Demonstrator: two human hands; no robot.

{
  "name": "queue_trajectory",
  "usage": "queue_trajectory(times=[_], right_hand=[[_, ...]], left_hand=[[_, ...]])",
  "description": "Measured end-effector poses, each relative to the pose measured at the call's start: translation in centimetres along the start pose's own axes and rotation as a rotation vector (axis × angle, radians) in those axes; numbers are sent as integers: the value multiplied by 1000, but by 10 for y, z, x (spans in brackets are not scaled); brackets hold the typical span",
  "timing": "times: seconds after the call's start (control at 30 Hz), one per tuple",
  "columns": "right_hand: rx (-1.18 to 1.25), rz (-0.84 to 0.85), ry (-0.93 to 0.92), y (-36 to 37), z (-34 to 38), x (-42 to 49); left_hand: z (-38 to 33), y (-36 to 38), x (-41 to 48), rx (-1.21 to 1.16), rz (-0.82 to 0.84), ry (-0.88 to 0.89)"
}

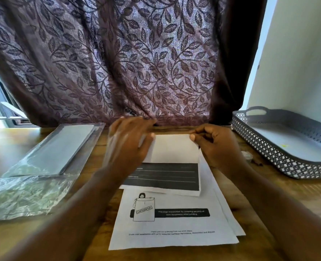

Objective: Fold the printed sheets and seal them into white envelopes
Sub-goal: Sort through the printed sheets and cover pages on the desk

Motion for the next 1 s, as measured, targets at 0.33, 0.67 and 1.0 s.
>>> queue_trajectory(times=[0.33, 0.67, 1.0], right_hand=[[0, -57, -234, 7, 34, -13], [70, -99, -8, -12, -1, 2], [248, -114, 198, -18, -26, 8]], left_hand=[[-50, 13, 6, -79, 72, 149], [13, -7, 7, -56, 50, 6], [43, -7, 1, -256, 16, -337]])
Point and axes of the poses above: each hand's wrist, its own x-axis towards the middle knuckle, its own y-axis out of the palm, z = x × y, the point moved 5 cm from there along x, towards the middle knuckle, and after that the axes turned 10 degrees about -z, right-handed, at the moved point
